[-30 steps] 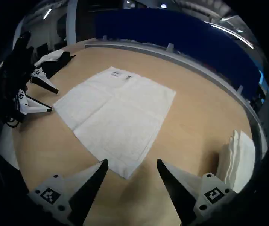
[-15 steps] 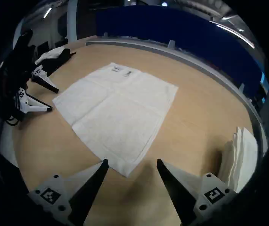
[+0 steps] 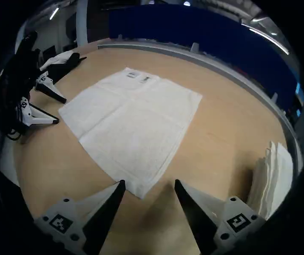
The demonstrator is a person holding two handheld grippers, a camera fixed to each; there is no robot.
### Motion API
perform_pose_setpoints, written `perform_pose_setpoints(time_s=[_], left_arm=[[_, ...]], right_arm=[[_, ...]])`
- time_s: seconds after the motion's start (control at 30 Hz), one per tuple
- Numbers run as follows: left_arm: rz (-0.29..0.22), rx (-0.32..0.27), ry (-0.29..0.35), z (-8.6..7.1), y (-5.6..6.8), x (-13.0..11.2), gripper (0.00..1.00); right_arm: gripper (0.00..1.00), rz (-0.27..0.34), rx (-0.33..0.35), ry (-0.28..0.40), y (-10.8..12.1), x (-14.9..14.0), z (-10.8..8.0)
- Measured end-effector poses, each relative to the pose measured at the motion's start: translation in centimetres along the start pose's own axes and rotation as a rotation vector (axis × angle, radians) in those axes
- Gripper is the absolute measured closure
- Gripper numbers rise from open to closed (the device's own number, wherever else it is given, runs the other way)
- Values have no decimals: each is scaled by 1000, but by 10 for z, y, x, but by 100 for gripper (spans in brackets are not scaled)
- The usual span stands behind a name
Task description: Fold towel
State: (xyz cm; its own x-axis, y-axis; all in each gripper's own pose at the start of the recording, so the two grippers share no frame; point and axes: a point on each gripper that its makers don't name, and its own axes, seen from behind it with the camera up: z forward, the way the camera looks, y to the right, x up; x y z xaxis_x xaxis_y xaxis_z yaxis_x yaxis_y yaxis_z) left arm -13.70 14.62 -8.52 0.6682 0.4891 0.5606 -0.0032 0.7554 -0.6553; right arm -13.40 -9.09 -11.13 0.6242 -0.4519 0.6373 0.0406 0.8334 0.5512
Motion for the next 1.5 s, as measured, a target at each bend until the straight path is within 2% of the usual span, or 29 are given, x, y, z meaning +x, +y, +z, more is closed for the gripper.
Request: perform_pose_setpoints(time_s=[0.17,0.27,0.5,0.7,0.87,1.1,1.2,1.3,1.5], left_arm=[[-28,16,-10,0,-5,0,24],[-41,22,-13,0,-8,0,32],[-24,23,-24,-1,-8,-1,41],[-27,26,-28,-3,-6,-2,46],[-28,25,-29,-2,-4,-3,48],[-29,26,-39,-4,-2,-2,70],[-34,28,-41,-4,-1,-2,80],[-43,25,-43,-4,1,-2,83],[-72,19,-37,-6,3,0,85]], right_arm=[[23,-1,14,-1,-4,-1,1],[33,-1,24,-7,-8,-3,1],[52,13,45,-4,-15,-4,0],[55,26,45,-2,-15,-4,1],[62,29,44,-3,-14,-3,1],[69,27,43,-5,-13,-2,3],[76,26,49,-7,-15,-2,3],[82,22,57,-10,-16,-1,3],[83,10,53,-4,-16,2,0]])
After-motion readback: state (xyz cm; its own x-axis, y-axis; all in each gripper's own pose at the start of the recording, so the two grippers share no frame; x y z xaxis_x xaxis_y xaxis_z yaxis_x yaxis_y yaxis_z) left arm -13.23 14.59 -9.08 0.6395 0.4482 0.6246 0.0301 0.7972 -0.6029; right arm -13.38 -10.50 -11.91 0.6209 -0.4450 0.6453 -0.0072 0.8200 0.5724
